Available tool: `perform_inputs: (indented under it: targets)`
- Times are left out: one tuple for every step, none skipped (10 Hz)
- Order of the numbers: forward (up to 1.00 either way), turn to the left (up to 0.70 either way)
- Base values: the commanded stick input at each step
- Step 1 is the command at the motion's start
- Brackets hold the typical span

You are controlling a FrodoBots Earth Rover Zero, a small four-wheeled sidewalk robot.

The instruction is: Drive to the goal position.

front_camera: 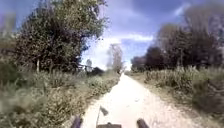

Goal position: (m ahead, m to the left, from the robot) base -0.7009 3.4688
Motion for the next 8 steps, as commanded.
perform_inputs:
  targets:
    - [1.00, -0.23]
    - [1.00, -0.23]
    - [1.00, 0.00]
    - [1.00, -0.22]
    - [1.00, -0.31]
    - [0.57, 0.00]
    - [0.24, 0.00]
    - [0.00, 0.00]
